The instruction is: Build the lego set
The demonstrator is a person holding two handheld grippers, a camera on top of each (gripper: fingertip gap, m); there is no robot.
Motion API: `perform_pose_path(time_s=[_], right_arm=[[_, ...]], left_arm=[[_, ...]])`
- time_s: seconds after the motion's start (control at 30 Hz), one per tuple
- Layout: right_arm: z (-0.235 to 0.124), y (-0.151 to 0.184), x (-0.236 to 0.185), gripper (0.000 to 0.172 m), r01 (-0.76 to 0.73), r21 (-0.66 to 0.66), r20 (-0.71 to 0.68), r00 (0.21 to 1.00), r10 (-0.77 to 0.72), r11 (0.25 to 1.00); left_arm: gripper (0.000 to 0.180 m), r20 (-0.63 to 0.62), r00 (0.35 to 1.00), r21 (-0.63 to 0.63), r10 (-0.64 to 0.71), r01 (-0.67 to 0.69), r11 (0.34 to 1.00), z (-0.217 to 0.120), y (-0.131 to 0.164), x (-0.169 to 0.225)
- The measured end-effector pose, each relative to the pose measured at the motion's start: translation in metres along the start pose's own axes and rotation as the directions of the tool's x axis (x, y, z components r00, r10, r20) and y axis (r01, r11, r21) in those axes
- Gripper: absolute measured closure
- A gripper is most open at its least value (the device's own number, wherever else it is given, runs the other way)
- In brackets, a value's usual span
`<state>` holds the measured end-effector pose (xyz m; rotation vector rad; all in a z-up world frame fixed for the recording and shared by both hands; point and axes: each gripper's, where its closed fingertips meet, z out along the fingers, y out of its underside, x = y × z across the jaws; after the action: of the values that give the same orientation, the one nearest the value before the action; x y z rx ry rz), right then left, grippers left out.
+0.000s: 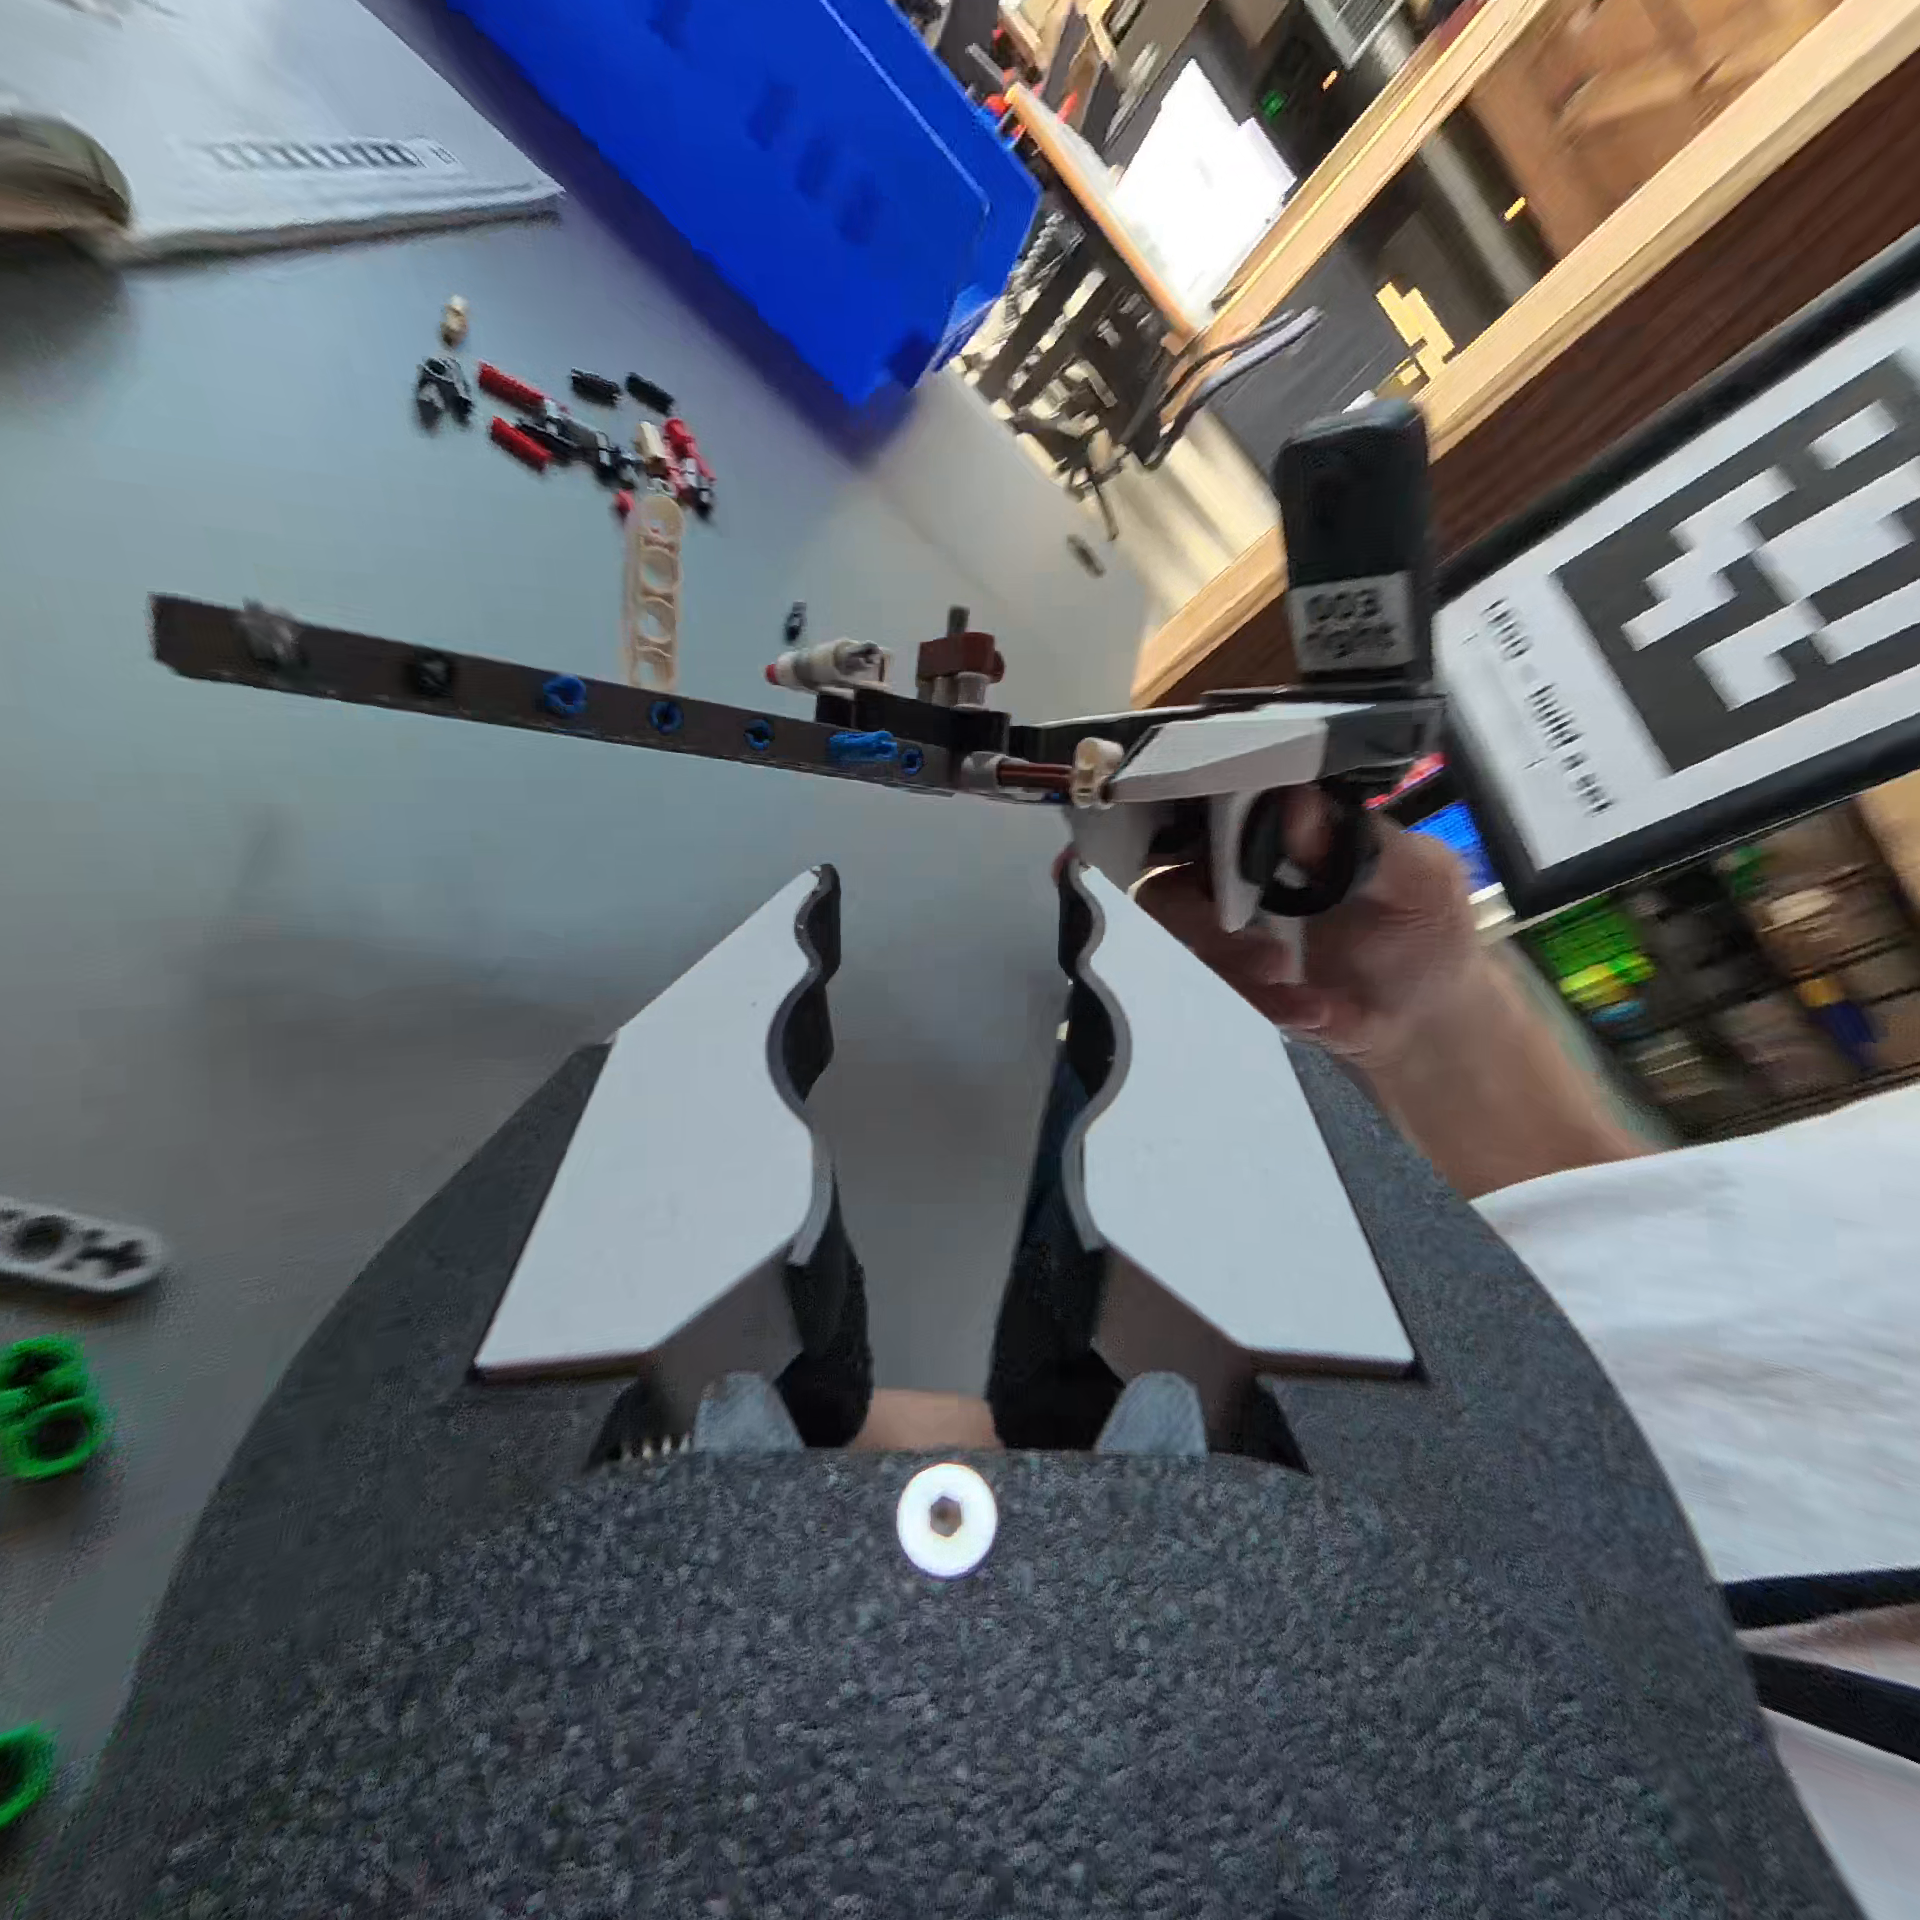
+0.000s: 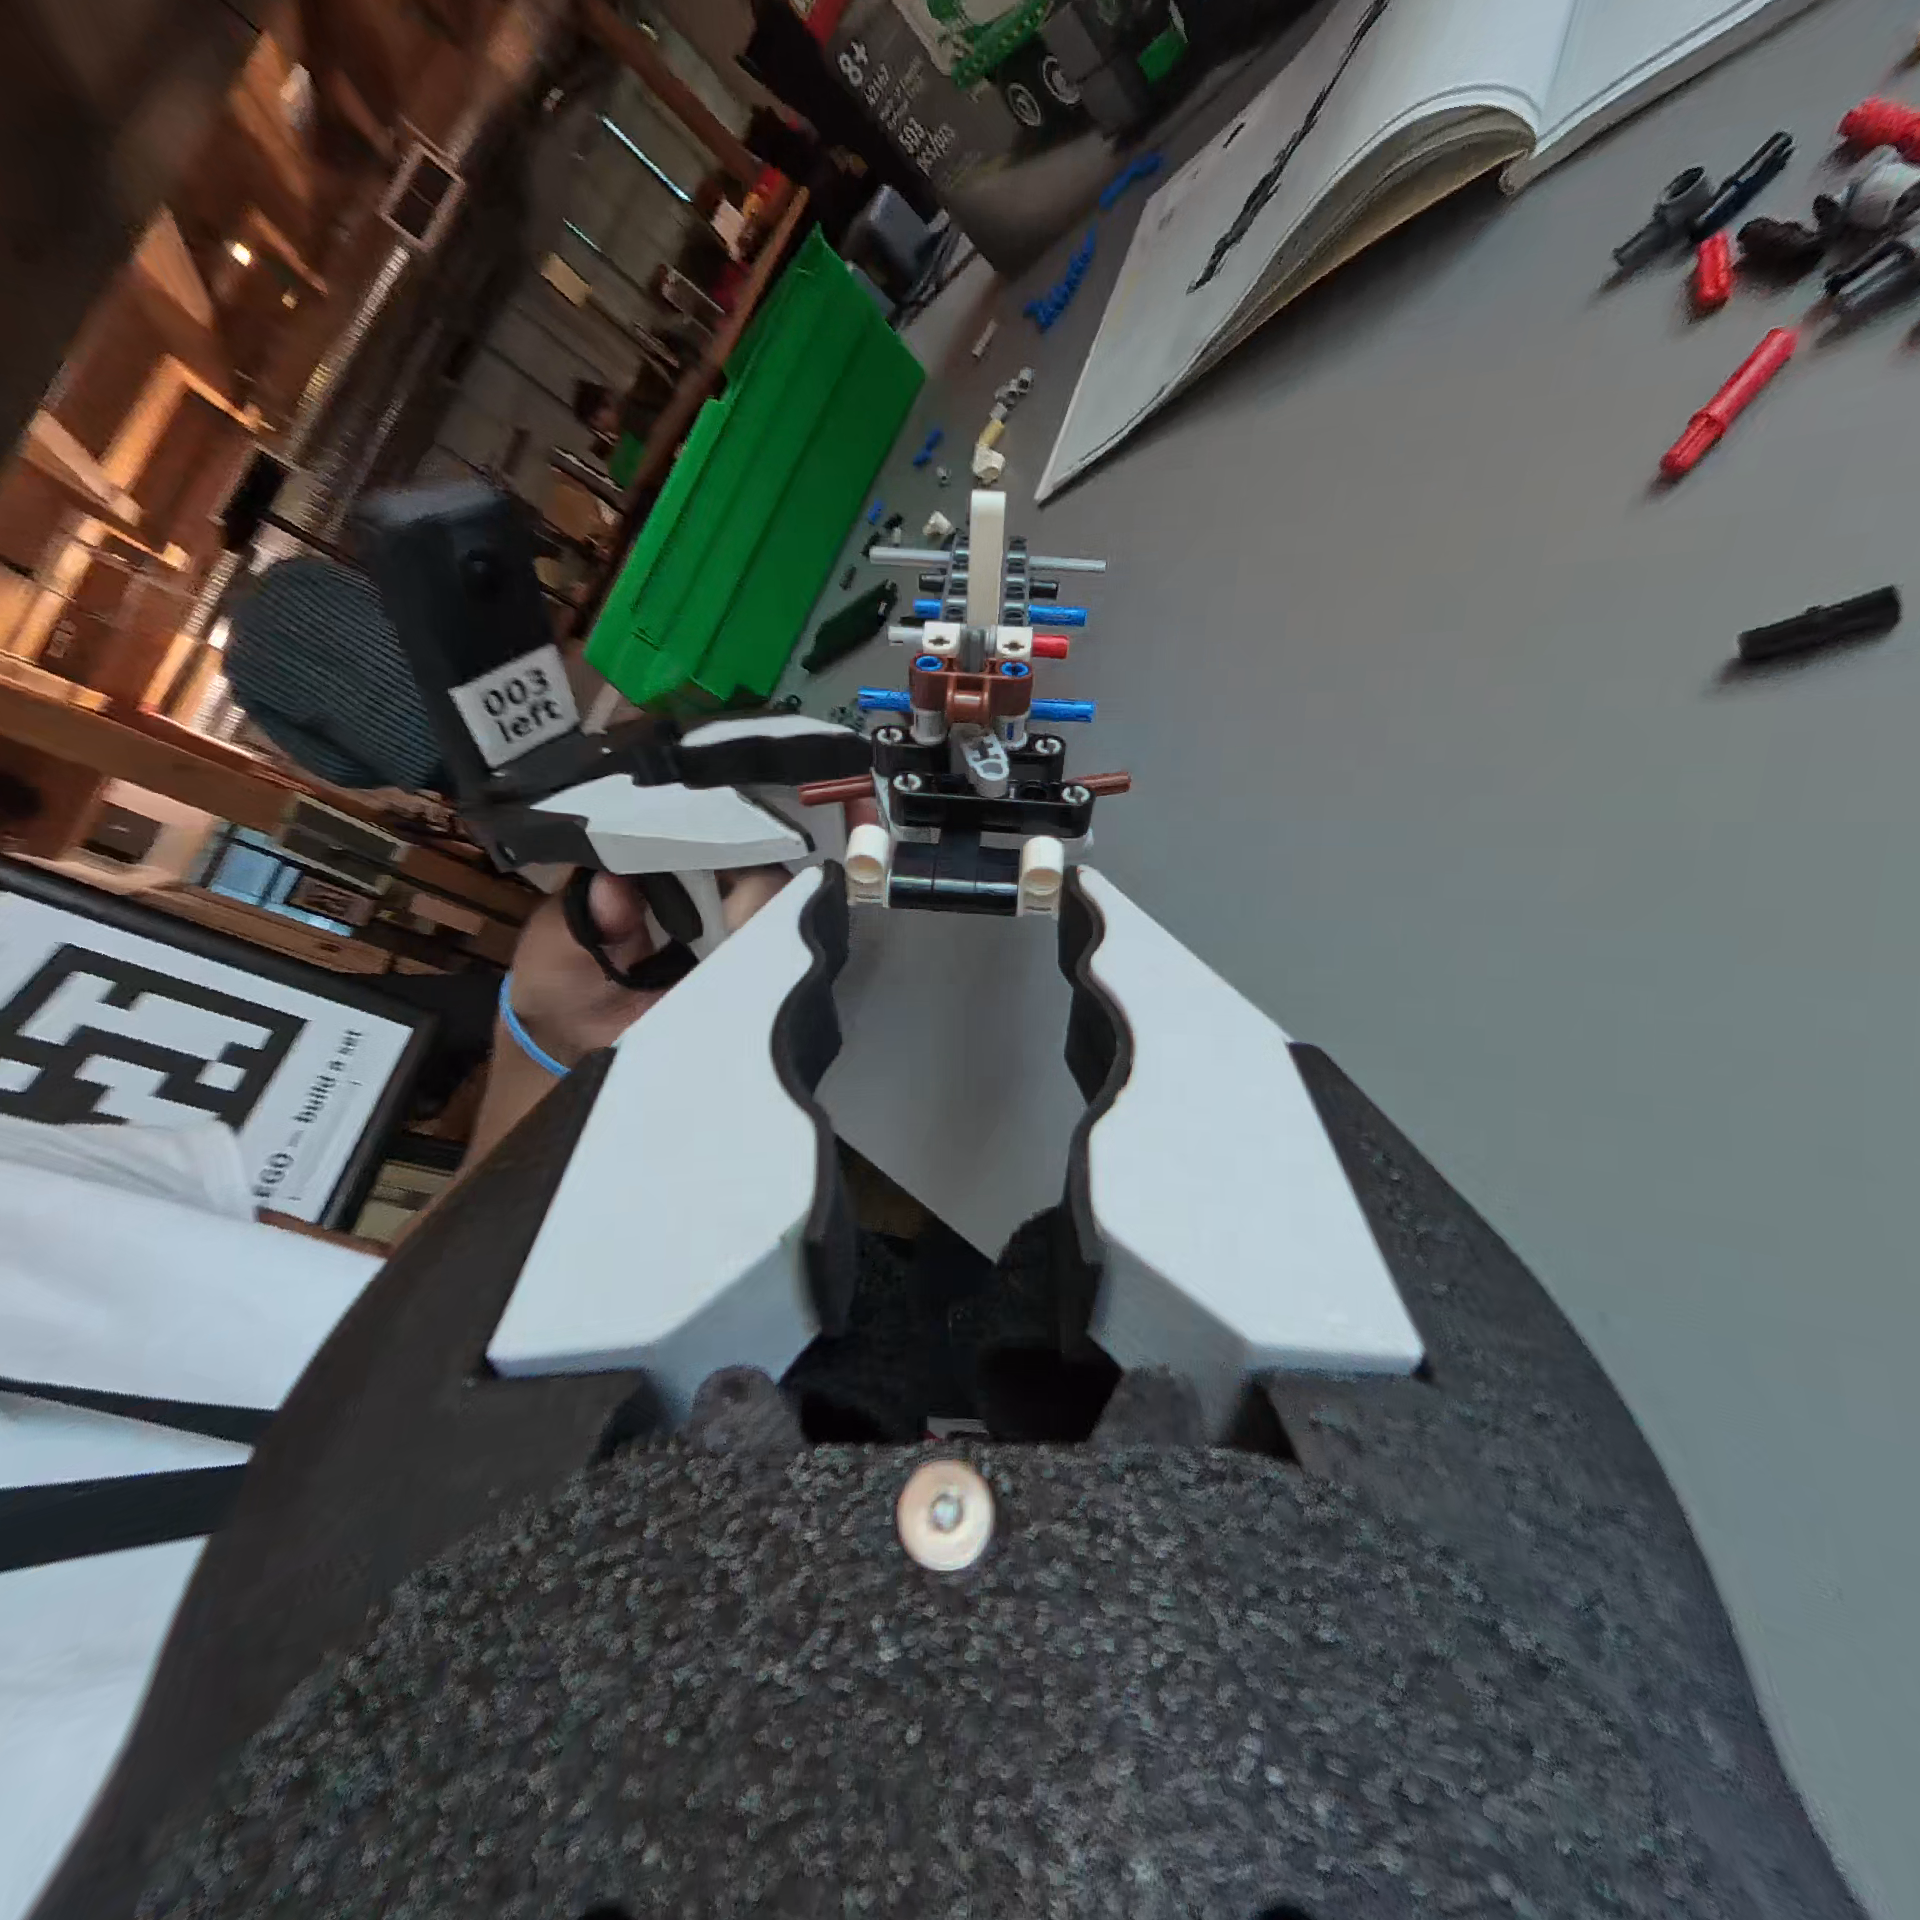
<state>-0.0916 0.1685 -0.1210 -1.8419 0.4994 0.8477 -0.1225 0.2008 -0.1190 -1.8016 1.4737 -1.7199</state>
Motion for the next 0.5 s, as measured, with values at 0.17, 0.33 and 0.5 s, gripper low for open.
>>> perform_pose_path(time_s=[0.17,0.33,0.5], right_arm=[[-0.007,-0.007,-0.005,0.132,-0.123,-0.002,0.173,0.978,0.121,0.992],[-0.009,-0.01,-0.01,0.132,-0.24,-0.017,0.311,0.921,0.233,0.971],[-0.01,-0.01,-0.017,0.132,-0.252,-0.051,0.381,0.89,0.252,0.966]], left_arm=[[0.13,-0.293,0.893,0.076,-0.342,0.378,0.923,0.008,-0.008,0.027],[0.132,-0.33,0.855,0.204,-0.4,0.478,0.854,0.011,-0.021,0.02],[0.131,-0.31,0.861,0.239,-0.403,0.481,0.844,0.012,-0.024,0.017]])
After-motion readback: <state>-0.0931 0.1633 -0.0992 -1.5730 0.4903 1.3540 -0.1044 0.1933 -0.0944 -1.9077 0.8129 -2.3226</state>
